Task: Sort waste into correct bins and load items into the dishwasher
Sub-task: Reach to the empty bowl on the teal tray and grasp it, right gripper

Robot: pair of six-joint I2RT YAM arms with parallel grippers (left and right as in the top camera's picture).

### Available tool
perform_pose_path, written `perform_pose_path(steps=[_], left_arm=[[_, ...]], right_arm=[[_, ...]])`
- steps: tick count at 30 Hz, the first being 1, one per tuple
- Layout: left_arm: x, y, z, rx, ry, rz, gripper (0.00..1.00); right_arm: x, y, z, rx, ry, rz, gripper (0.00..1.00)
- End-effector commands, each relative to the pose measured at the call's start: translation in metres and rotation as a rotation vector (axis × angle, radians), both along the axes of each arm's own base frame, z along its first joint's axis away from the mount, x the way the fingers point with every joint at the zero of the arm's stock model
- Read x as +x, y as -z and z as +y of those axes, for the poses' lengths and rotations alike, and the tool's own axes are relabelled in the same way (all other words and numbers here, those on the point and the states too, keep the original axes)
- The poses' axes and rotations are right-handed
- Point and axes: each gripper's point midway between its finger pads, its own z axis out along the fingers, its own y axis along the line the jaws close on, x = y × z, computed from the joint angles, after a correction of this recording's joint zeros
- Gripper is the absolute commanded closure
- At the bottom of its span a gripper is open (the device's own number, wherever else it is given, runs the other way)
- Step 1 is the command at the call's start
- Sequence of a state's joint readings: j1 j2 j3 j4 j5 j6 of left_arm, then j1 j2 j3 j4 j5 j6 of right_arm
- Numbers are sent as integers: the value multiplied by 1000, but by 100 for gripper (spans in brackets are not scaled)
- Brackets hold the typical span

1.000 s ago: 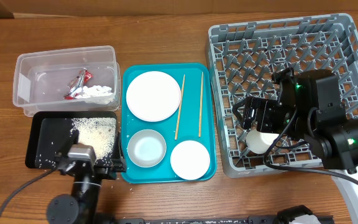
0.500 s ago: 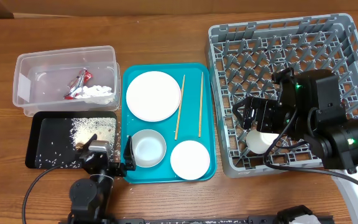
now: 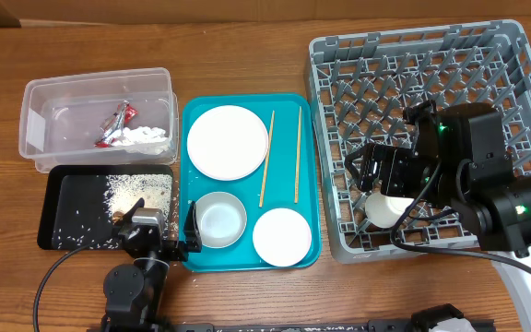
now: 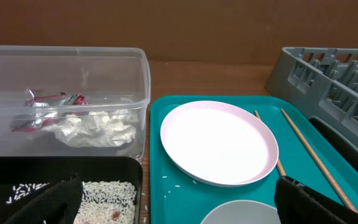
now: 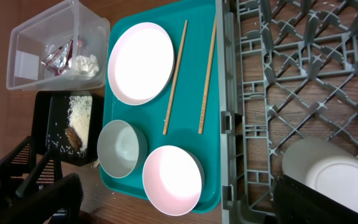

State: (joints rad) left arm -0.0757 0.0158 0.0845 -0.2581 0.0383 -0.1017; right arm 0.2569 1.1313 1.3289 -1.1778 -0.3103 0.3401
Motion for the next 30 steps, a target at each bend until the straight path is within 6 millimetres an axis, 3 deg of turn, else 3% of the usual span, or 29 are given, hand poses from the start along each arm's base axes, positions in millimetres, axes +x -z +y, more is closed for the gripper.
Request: perform_pose_path(steps=[1,8,10,13,17,20,23,26,30], left_arm=[[0,0,1,-12,-6,-7,0],[0,0,1,-12,-6,-7,0],[0,0,1,-12,-6,-7,0],[0,0,1,-12,-6,-7,0],[0,0,1,-12,-6,-7,0],[0,0,1,-12,-6,-7,0],[0,0,1,-12,-6,-7,0],[0,0,1,-12,-6,-7,0],[0,0,1,-12,-6,-7,0]], right_arm=[[0,-10,2,12,-7,-30,0],[5,-15,5,41,10,-40,0],[8,-23,16,121,6,-42,0],[-3,-24,44,195,-108,5,1],[-18,16,89,91,-220,122,1],[-22,60,113,-60,-205,205,14],[-22,90,136,-138,-232,230,23],[-15,114,165,-142,-264,235,38],[-4,150,196,-125,-258,269,44]])
